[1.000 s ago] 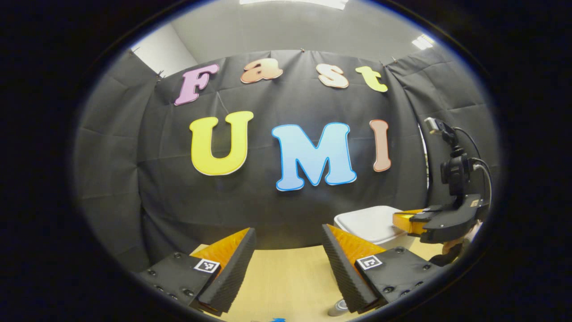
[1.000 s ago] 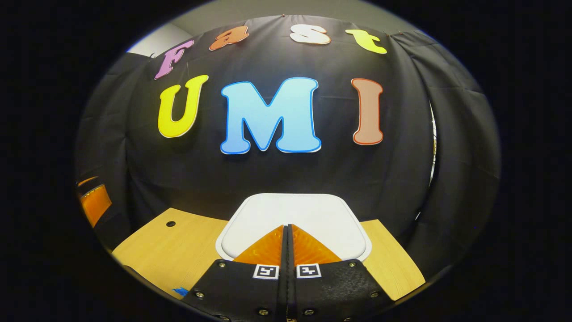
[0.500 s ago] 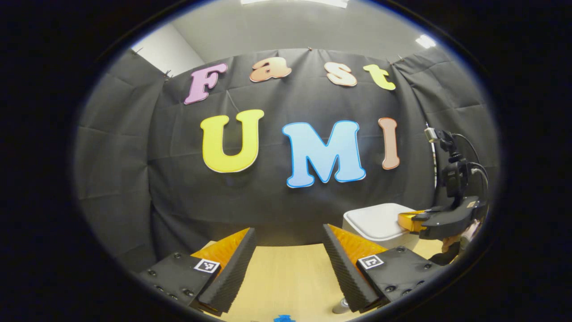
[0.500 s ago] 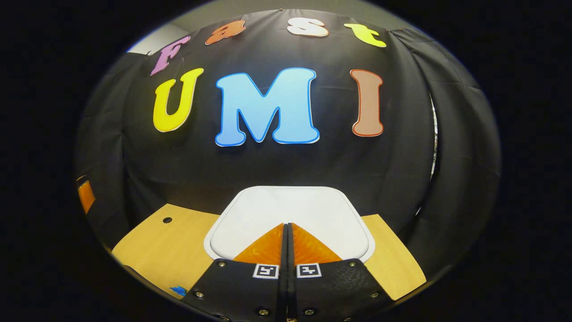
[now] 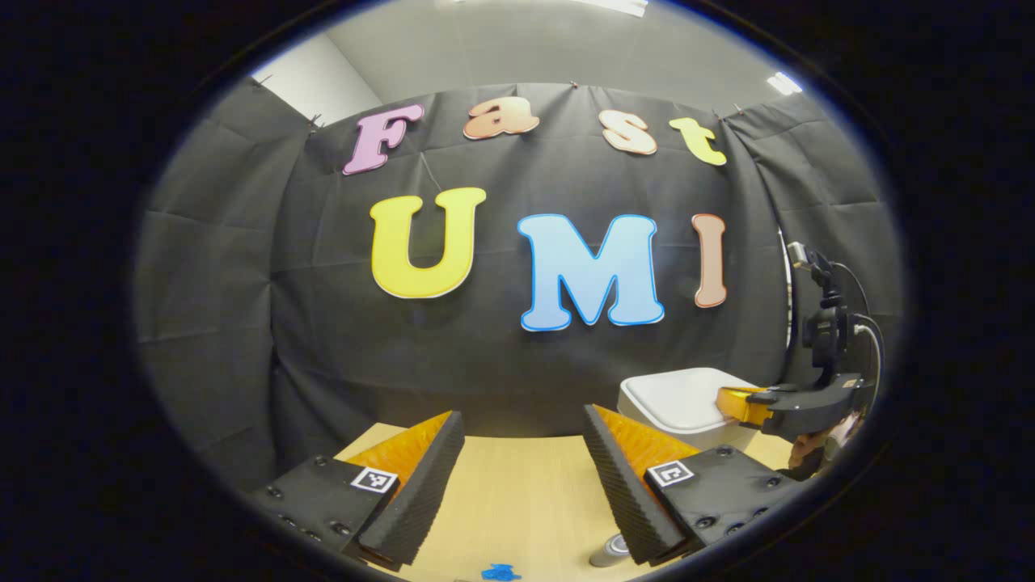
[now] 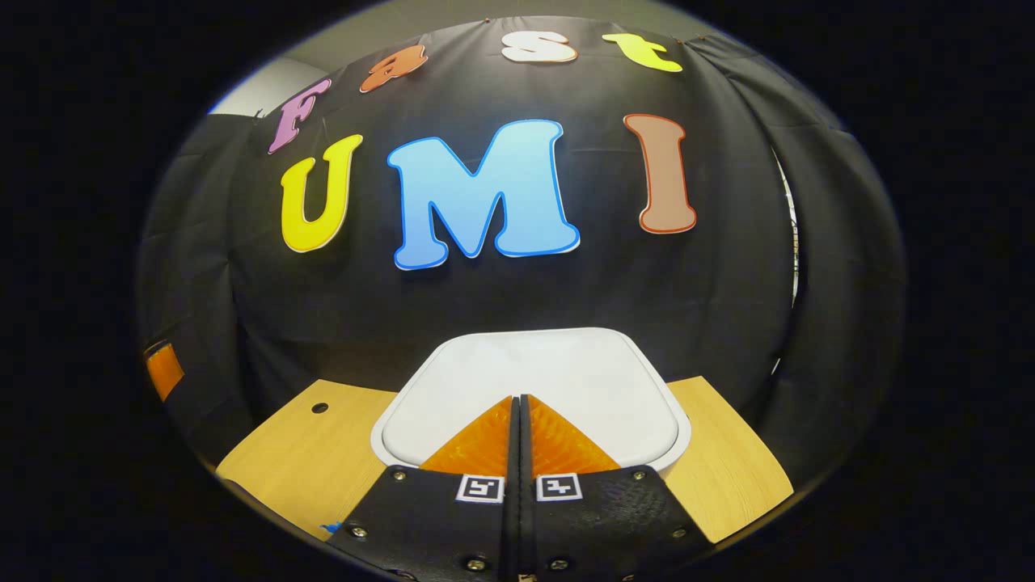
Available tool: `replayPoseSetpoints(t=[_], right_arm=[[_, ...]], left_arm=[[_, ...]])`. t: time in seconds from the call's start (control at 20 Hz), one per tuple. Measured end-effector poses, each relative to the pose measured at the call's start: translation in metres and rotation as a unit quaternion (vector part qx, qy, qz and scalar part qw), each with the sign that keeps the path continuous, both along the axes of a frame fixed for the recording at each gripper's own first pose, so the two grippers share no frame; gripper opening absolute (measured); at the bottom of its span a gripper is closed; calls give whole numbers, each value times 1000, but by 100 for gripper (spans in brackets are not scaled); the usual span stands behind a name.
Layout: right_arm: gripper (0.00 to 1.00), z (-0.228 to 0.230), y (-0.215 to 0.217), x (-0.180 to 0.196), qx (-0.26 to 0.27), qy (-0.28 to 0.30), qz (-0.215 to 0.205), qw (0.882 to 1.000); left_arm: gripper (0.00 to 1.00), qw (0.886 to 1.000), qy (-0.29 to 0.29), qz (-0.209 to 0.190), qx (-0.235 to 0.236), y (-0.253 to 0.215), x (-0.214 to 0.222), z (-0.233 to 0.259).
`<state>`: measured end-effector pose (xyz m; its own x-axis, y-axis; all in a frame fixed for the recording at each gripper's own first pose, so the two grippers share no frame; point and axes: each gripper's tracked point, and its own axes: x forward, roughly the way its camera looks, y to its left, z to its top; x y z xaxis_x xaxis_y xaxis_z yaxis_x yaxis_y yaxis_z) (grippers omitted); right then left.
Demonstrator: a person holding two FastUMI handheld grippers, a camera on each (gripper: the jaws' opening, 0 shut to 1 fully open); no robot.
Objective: Press the lid of the desktop garbage bin to open it, pick up the crumpled paper on the desktop and throw it into the bin, then pick up the pop can on the desktop and drop it into the bin, and finally close the garbage bin lid.
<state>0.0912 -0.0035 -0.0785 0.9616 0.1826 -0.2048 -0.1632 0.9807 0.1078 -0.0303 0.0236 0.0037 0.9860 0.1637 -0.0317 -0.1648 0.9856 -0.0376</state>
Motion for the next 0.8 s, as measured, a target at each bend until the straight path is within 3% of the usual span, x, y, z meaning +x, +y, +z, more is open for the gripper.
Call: replayPoseSetpoints(t=[0.15, 0.2, 0.25, 0.4, 0.65, 0.8], right_arm=[[0, 11, 0, 1, -19, -21, -8, 1000], [0, 13, -1, 1, -17, -21, -10, 1000], [0, 12, -1, 2, -10, -15, -11, 1000], [0, 18, -4, -4, 13, -8, -19, 1000], [0, 60, -15, -20, 42, -58, -43, 997], [0, 70, -18, -26, 45, -70, -52, 995]], left_arm=[[100, 1000, 2, -11, -4, -7, 4, -4], [92, 1000, 3, -13, -4, -8, 5, -4], [100, 1000, 5, -14, -4, -8, 7, -5], [96, 1000, 7, -19, -6, -7, 13, -8], [100, 999, 7, -32, -7, -11, 18, -10], [96, 999, 4, -44, -10, -19, 20, -9]])
